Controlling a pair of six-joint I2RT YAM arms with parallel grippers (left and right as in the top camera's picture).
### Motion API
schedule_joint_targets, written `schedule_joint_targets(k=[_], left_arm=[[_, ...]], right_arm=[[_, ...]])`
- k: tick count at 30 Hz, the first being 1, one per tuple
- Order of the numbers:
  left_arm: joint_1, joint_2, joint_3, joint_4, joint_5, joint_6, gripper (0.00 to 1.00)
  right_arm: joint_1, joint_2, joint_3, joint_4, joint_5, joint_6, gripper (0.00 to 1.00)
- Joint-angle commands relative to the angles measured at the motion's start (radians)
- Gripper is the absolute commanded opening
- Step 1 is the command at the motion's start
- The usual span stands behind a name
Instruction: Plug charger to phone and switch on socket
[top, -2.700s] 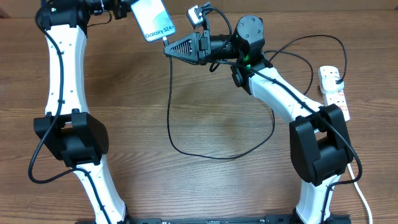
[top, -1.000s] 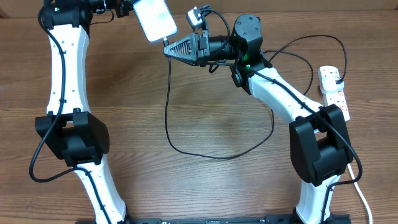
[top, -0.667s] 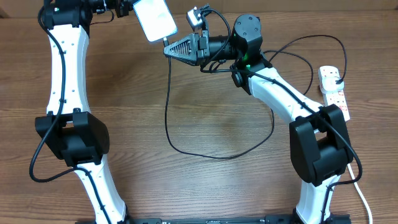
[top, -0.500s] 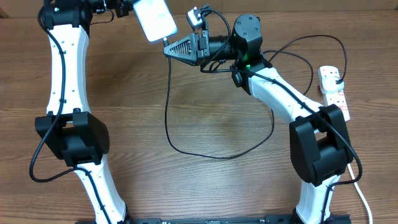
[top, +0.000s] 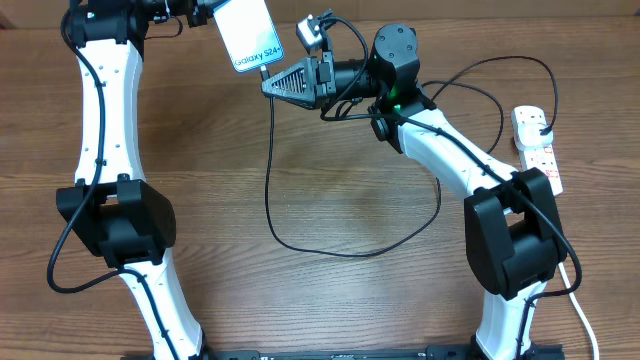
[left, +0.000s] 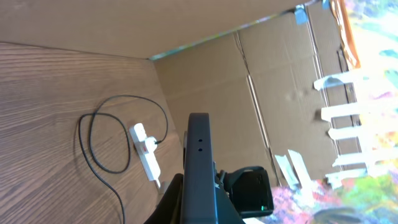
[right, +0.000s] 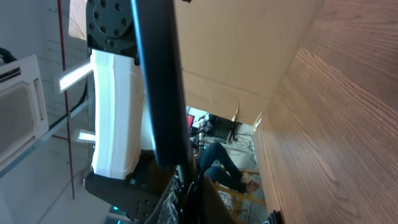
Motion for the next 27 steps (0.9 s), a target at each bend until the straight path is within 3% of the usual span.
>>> schedule_joint_targets(k=[1,23,27], left_arm=[[-0.015,-0.007,0.012,-0.003,0.153,0.015,0.04],[-0.042,-0.007,0.012,-0.002,0.182,0.041,0.04],[-0.033,-0.007,0.012,-0.002,0.125,0.035,0.04]], right_arm=[[-0.008,-0.001,0.015,-0.003,0.063,0.008,0.04],[-0.011,-0.001,0.015,-0.003,0.052,0.001,0.04],[-0.011,-0.001,0.015,-0.003,0.043,0.001,0.04]])
